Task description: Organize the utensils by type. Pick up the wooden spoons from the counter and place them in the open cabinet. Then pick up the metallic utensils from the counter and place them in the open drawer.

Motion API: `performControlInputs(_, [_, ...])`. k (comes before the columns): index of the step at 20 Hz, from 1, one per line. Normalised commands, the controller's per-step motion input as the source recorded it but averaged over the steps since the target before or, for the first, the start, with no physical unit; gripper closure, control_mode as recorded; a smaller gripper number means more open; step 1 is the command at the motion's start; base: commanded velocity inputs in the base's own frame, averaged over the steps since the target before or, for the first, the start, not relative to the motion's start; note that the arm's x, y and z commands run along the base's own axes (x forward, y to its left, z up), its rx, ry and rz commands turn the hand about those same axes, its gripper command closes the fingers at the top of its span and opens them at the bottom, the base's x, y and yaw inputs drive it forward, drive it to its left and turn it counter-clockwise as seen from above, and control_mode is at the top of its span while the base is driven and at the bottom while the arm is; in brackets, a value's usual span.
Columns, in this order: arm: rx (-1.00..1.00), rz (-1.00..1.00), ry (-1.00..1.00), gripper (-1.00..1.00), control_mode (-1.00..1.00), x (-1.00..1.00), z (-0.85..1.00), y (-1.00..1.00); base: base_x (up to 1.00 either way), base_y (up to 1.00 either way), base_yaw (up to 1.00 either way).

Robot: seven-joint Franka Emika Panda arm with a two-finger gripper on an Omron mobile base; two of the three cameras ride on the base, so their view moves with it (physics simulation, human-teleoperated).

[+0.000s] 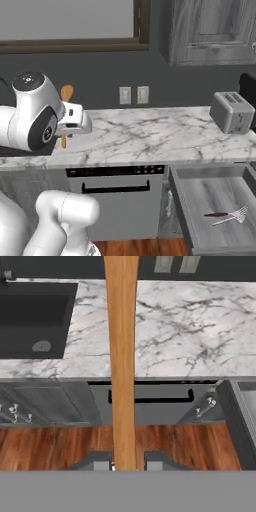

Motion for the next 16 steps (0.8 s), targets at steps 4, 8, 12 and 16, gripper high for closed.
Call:
performControlInputs(4, [0.0,0.0,0.0,1.0,1.0,0.0,0.0,0.0,-0.44,0.87,0.37])
performControlInputs(8, [0.0,0.0,0.0,1.0,1.0,0.0,0.0,0.0,-0.56,0.97,0.69])
performControlInputs(12, [0.0,0.0,0.0,1.0,1.0,0.0,0.0,0.0,-0.46,0.95,0.89])
performControlInputs(16, [0.0,0.0,0.0,1.0,1.0,0.0,0.0,0.0,-0.33,0.74,0.97])
